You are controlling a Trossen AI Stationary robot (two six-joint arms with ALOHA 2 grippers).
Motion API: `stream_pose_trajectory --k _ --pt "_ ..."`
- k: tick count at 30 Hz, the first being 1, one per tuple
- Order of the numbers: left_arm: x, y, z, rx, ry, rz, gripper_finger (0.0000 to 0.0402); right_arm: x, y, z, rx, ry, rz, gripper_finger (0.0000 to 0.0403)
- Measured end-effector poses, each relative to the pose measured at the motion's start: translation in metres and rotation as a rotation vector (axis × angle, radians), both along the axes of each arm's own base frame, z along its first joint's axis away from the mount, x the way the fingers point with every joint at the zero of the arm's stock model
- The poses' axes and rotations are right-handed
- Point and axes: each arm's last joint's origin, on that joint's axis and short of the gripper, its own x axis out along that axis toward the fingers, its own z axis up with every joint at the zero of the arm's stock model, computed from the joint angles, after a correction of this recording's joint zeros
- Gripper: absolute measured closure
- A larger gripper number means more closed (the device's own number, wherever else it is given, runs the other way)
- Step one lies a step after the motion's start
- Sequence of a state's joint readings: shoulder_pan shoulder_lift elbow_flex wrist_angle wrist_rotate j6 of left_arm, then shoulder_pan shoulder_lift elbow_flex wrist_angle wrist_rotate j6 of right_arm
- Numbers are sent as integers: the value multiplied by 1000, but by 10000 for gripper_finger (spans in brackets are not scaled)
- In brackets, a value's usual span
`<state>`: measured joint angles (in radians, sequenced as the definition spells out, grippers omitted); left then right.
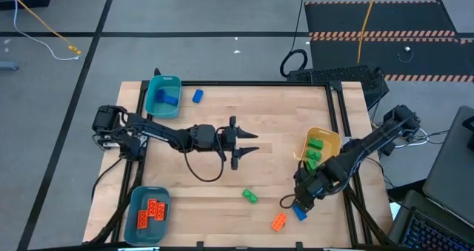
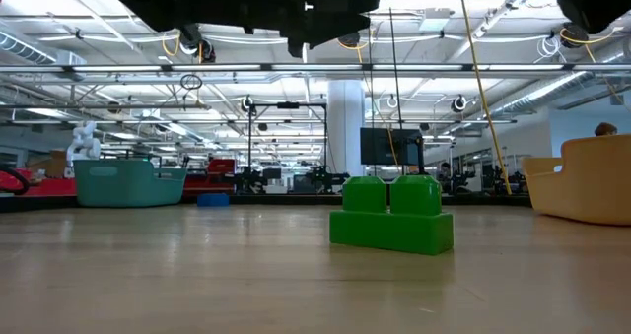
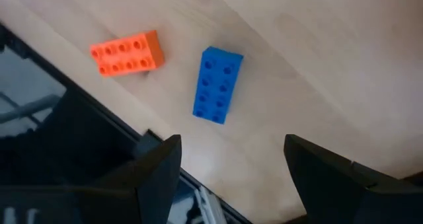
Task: Sort & place blocks by color
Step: Put the blue game piece into the light blue bin
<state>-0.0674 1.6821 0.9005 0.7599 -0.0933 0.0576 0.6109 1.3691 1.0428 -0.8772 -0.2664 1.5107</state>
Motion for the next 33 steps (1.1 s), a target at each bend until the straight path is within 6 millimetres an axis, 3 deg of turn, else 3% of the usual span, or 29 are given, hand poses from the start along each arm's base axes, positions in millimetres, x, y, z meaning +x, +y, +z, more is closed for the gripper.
stream_pose_trajectory --k 11,18,33 --pt "0 2 -1 -3 6 4 211 12 32 -36 -45 65 -53 142" --pt "-1 -7 -2 -17 23 -20 211 23 40 -60 -72 73 -5 173" --pt "-2 -25 -3 -18 36 -70 211 28 45 -76 -87 82 16 197"
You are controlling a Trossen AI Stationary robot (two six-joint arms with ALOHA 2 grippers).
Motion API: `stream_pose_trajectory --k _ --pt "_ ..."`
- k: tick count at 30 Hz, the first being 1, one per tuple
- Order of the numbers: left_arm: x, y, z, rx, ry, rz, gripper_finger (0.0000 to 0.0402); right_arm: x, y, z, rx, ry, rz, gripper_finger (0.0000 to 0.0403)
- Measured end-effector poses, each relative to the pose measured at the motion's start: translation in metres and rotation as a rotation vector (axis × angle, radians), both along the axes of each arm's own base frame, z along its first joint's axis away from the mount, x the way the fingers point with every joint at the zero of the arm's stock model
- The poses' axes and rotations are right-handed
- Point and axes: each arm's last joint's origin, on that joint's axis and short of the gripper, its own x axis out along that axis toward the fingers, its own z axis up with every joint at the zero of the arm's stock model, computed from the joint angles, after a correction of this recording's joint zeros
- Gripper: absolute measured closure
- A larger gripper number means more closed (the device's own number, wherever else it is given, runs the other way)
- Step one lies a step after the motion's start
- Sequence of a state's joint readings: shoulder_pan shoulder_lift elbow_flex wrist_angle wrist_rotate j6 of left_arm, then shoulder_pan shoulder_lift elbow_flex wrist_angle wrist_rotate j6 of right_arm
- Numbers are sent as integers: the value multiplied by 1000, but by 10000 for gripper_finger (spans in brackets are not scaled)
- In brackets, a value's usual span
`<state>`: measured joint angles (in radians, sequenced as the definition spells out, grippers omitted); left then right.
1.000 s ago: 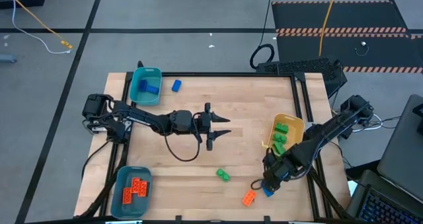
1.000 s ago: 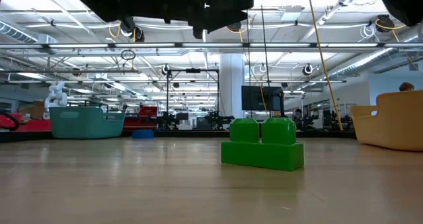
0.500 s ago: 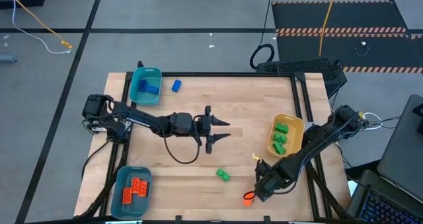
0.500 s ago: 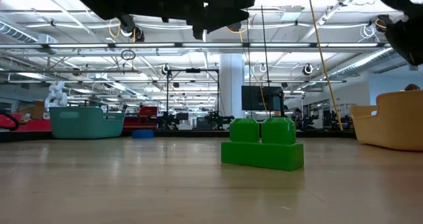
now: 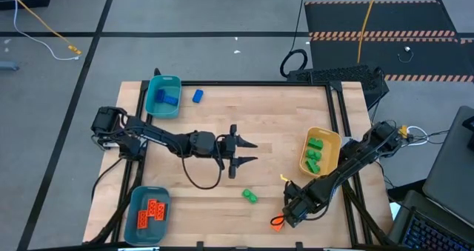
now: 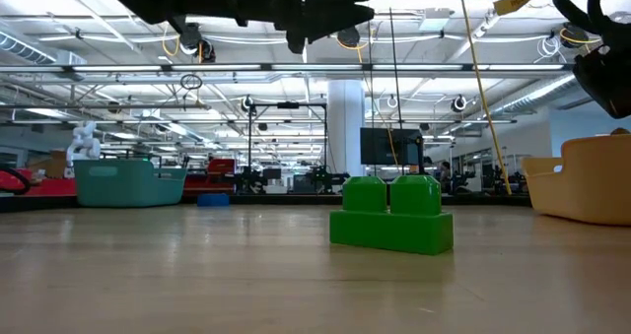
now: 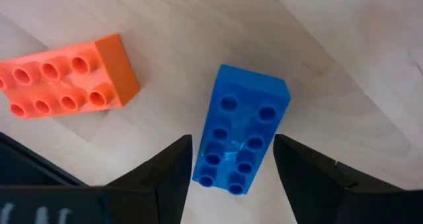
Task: Sort & place blocks by color
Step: Put the blue game piece into the light blue bin
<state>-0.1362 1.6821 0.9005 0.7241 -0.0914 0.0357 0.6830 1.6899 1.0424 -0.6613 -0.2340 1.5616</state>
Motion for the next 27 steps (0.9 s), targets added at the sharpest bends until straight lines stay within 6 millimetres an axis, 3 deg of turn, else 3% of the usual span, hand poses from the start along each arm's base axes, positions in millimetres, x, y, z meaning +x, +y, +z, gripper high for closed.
stream_pose_trajectory --k 9,17,21,27 --pt "-1 -4 -2 3 21 -8 211 0 0 -14 -54 55 39 201" --pt "-1 -4 -2 18 22 -6 211 -3 -2 -14 -90 16 170 270" --pt "-1 -3 -2 23 15 3 211 1 -7 0 -182 -165 244 270" --pt "-1 -8 3 31 -27 -58 211 2 -22 51 -453 -579 302 270"
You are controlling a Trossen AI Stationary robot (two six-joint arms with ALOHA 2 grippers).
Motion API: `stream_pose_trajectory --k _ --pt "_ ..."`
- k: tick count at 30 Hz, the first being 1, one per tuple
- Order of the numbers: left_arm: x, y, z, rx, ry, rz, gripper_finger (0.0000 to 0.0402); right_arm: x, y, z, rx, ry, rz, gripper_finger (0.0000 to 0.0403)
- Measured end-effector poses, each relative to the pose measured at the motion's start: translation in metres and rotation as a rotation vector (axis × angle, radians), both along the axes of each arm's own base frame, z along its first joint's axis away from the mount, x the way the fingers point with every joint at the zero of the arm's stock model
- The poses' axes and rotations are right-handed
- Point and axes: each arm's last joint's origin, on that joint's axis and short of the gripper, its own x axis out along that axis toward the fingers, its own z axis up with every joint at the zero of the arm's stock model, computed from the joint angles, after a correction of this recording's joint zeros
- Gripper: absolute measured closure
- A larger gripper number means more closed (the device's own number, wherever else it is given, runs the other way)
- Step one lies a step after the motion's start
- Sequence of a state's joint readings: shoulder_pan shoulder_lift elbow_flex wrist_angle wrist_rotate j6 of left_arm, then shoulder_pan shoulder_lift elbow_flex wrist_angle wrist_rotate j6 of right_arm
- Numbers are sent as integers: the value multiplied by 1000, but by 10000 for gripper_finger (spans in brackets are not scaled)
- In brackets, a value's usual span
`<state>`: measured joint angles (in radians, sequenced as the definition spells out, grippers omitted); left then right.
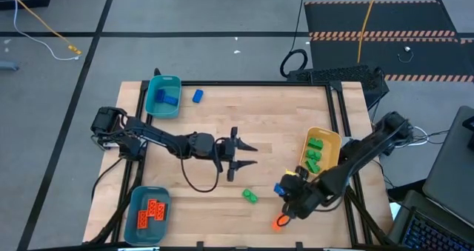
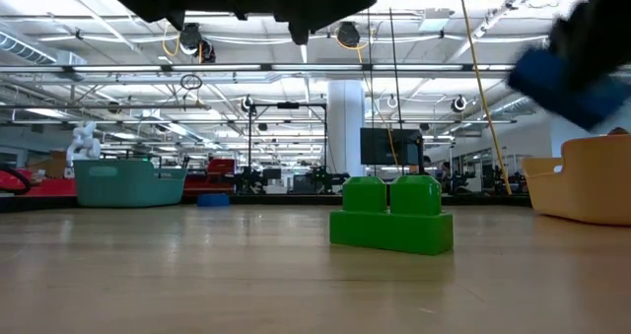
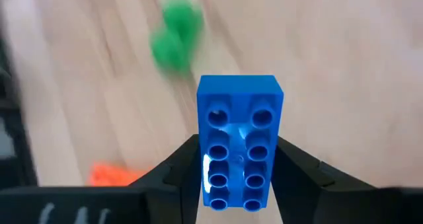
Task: Sort & place blocks by color
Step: Put the blue game piece into the light blue bin
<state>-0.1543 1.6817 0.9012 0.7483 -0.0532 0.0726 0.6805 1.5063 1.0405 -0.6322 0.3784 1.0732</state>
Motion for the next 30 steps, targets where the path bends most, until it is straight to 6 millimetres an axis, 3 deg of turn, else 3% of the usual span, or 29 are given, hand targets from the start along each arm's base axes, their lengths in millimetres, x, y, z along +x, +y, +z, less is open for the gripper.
stream_pose_trajectory --k 6,13,20,30 --pt "0 -1 3 -36 -26 -35 211 -7 -16 34 -303 -215 101 270" --pt "0 0 3 -118 -16 19 211 2 -34 38 -581 -272 197 270" --pt "-2 -16 6 21 -46 145 203 23 -55 36 -644 -351 286 270" --pt "5 -18 10 -64 95 184 109 36 -80 27 -711 -391 345 264"
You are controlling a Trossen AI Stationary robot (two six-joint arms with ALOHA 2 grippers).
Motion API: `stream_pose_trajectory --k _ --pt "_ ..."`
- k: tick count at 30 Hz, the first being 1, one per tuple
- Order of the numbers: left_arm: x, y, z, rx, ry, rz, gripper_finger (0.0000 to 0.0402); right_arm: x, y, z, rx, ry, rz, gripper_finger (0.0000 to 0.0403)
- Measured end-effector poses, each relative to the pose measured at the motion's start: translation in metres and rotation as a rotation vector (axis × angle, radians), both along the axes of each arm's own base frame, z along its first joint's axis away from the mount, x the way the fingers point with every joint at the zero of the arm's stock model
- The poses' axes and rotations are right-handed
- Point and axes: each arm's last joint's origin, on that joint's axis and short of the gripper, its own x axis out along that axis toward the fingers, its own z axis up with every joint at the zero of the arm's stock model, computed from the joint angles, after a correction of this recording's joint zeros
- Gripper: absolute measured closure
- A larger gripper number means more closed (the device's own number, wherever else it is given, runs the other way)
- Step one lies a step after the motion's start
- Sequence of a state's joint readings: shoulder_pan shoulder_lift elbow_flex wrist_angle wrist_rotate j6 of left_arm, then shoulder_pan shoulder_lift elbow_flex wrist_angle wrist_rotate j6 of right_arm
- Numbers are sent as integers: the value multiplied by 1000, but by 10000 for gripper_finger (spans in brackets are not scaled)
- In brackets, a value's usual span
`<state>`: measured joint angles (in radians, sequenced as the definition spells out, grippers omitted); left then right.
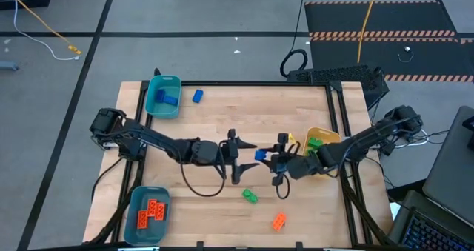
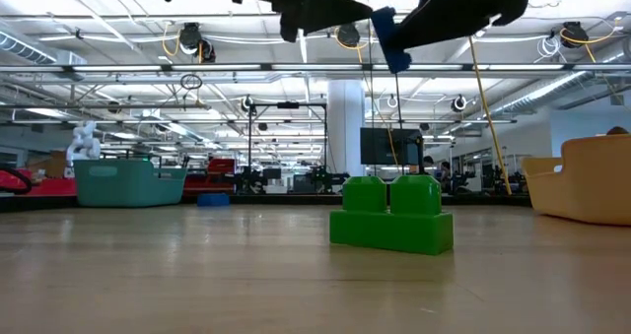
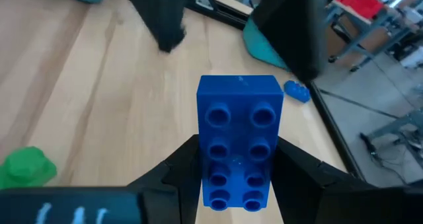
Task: Sort & place blocks by color
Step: Put the blue game piece into the light blue bin
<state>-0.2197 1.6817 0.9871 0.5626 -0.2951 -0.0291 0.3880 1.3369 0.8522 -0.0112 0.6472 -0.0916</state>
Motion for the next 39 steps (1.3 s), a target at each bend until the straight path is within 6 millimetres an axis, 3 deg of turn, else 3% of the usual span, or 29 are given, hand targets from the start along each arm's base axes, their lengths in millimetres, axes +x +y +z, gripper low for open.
stream_pose_trajectory --k 5,20,24,32,39 --pt "1 2 1 11 22 10 84 4 -12 -6 17 -21 43 267" --pt "0 6 -5 137 95 84 86 15 -32 1 75 -71 148 267" --pt "0 7 -5 155 98 111 121 16 -35 1 86 -68 155 267" --pt "0 7 -6 172 107 105 251 16 -37 1 92 -72 151 267" --pt "0 5 -5 195 99 99 252 16 -36 1 108 -71 188 247"
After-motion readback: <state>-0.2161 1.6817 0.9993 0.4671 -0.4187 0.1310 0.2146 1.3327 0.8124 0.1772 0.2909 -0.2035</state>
